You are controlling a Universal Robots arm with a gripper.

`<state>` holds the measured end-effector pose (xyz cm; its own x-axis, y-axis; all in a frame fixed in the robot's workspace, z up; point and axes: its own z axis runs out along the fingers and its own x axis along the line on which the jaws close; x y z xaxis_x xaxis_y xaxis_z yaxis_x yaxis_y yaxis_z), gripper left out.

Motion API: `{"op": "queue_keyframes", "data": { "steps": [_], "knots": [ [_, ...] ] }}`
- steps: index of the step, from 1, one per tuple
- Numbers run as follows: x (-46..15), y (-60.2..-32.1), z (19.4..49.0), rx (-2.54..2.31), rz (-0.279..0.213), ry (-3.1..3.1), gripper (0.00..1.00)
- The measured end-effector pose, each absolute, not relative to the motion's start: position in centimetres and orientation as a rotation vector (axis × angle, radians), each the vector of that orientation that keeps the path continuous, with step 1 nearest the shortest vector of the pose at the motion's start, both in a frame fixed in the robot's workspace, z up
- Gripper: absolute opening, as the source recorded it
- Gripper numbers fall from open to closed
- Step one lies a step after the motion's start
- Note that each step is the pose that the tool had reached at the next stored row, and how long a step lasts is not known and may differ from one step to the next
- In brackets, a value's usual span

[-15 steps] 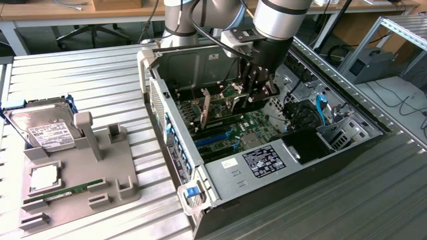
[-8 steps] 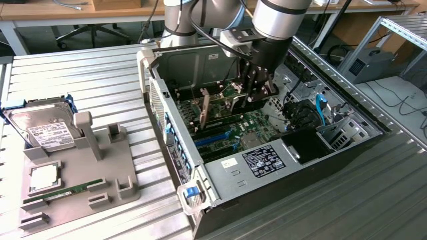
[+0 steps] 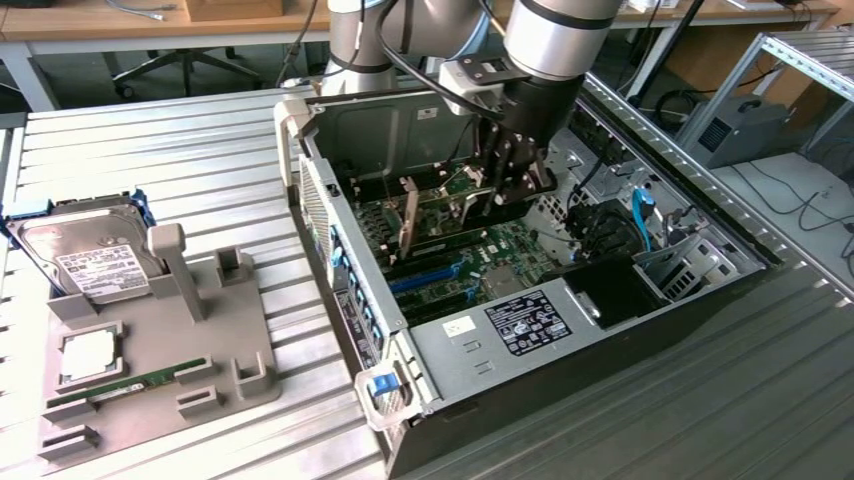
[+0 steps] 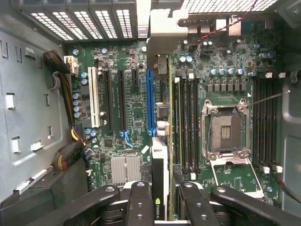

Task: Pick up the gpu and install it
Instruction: 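Insert the gpu into the slot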

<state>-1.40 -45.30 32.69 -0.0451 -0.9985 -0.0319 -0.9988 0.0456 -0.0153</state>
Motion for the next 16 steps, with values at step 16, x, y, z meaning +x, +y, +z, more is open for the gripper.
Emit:
{"op": "queue_keyframes", "data": {
  "steps": [16],
  "knots": [
    [-1.7, -45.3, 32.69, -2.147, 0.017, 2.247, 0.27]
  ]
}}
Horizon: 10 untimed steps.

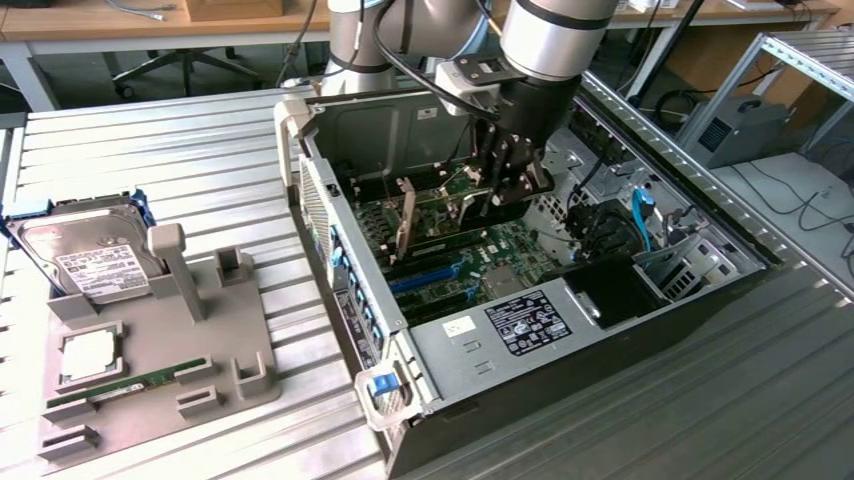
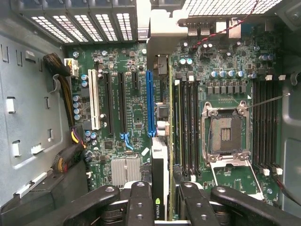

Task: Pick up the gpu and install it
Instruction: 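Insert the gpu into the slot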

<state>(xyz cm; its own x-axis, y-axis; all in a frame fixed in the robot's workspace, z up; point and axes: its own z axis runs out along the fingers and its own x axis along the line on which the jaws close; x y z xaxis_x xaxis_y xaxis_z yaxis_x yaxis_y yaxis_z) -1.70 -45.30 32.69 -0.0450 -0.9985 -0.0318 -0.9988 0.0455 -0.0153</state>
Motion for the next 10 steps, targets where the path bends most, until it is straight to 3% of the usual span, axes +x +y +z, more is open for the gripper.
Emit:
{"op": "queue_keyframes", "data": {
  "steps": [10],
  "knots": [
    [-2.14, -45.83, 32.45, -2.147, 0.017, 2.247, 0.27]
  ]
}}
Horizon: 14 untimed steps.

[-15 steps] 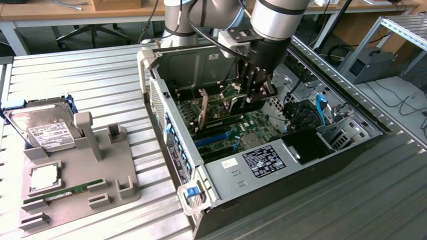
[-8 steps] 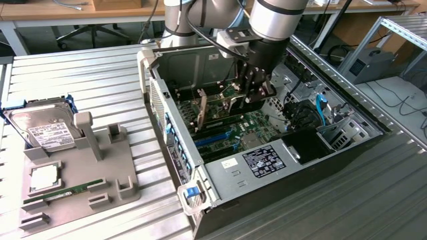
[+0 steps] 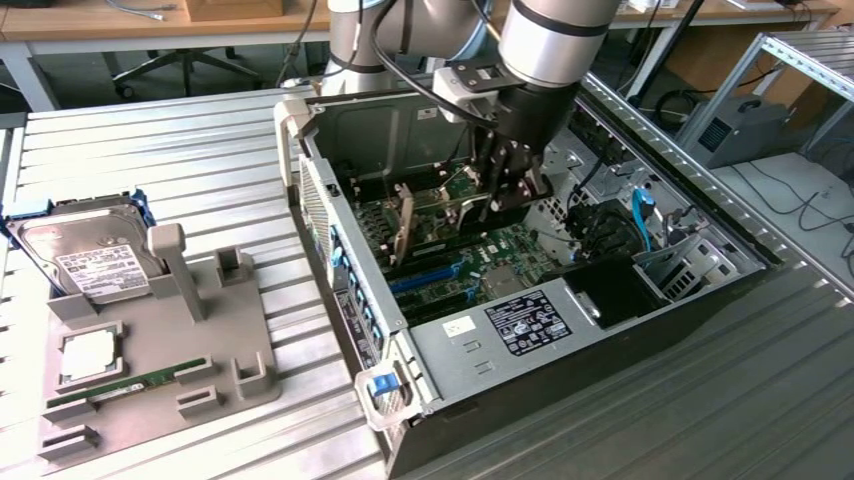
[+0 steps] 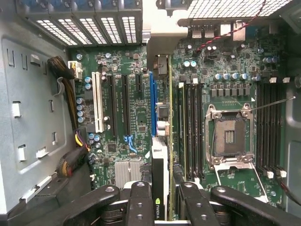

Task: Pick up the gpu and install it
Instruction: 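Insert the gpu into the slot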

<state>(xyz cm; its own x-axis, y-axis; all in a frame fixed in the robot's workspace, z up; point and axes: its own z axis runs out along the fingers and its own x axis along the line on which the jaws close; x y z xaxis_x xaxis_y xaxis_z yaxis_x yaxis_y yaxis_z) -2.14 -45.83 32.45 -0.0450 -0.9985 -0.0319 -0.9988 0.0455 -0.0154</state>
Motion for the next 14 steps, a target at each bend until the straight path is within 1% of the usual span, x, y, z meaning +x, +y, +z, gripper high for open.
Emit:
{"op": "queue_keyframes", "data": {
  "steps": [14],
  "knots": [
    [-2.28, -45.83, 31.9, -2.147, 0.017, 2.247, 0.27]
  ]
}}
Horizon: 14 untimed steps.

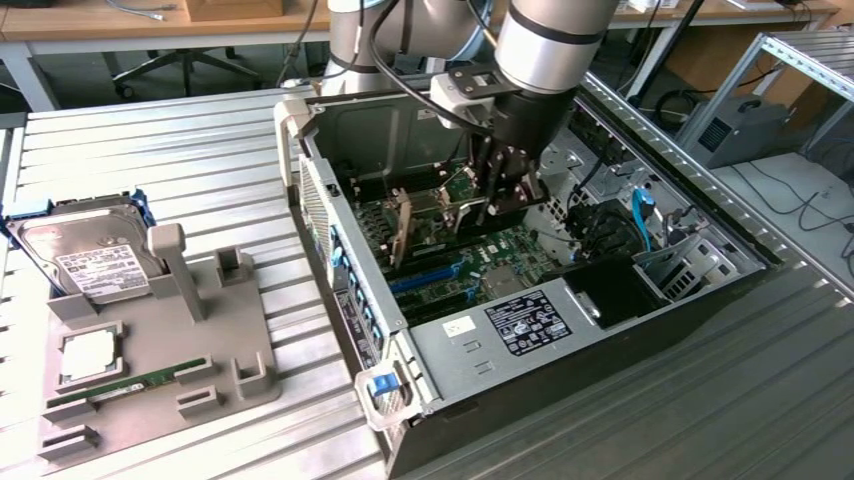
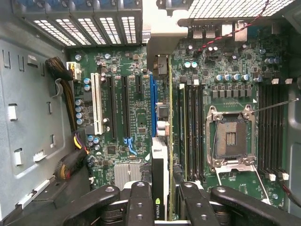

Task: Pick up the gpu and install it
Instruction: 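Insert the gpu into the slot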

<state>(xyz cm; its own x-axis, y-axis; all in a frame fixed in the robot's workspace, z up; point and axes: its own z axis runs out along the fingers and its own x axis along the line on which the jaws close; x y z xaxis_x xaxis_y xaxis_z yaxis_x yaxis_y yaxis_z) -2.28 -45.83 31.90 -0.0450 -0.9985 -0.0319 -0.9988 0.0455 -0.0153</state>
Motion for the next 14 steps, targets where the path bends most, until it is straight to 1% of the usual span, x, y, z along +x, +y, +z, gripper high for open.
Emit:
{"op": "queue_keyframes", "data": {
  "steps": [9, 14],
  "knots": [
    [-2.3, -45.8, 30.8, -2.147, 0.017, 2.247, 0.27],
    [-2.3, -45.8, 30.7, -2.147, 0.017, 2.247, 0.27]
  ]
}}
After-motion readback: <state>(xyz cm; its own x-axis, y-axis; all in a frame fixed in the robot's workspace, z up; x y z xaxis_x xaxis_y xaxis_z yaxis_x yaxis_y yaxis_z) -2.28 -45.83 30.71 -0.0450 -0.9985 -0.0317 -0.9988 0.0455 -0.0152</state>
